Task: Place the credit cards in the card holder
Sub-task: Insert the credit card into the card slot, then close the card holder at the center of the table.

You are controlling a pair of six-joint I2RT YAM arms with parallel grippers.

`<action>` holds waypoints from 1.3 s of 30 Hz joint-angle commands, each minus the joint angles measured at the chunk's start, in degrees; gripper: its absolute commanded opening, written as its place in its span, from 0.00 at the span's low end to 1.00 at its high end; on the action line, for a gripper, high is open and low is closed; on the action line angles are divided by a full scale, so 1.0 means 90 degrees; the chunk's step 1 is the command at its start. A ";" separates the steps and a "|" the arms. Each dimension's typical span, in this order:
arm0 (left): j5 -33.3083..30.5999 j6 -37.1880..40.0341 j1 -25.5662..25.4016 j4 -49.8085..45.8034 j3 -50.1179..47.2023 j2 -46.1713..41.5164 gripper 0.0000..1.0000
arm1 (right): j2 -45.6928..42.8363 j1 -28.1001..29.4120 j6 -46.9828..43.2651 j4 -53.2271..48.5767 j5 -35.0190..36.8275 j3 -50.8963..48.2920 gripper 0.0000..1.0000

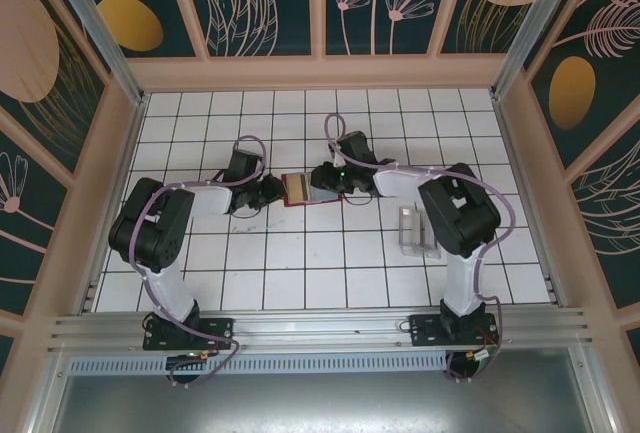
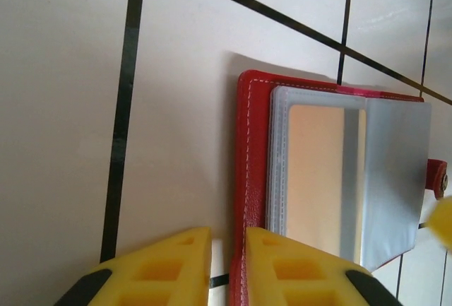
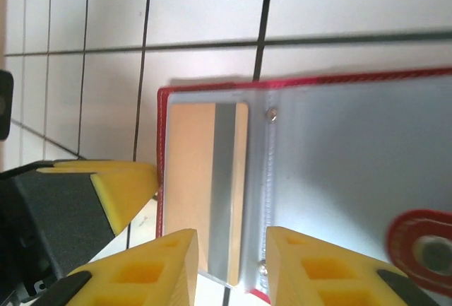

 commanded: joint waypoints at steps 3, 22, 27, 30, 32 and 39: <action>-0.0107 0.0028 -0.0002 0.0178 -0.0279 -0.0417 0.27 | -0.0598 0.0032 -0.0880 -0.1296 0.1364 0.0167 0.36; 0.0589 0.0304 -0.0003 0.0035 -0.0234 -0.0031 0.48 | 0.0720 0.0397 -0.2046 -0.2931 0.2962 0.1585 0.73; 0.0606 0.0323 -0.0001 0.0097 -0.0191 0.0095 0.49 | 0.0892 0.0378 -0.1946 -0.3069 0.3660 0.1693 0.60; 0.0720 0.0291 -0.0004 0.0137 -0.0172 0.0116 0.48 | 0.0646 0.0295 -0.1975 -0.2822 0.3353 0.1429 0.50; 0.0812 0.0324 -0.0002 0.0082 -0.0099 0.0151 0.48 | 0.0456 0.0170 -0.1964 -0.2545 0.2972 0.1162 0.45; 0.0744 0.0540 0.0003 -0.0133 0.0194 0.0298 0.48 | 0.0303 -0.0104 -0.1883 -0.1637 0.1444 0.0543 0.25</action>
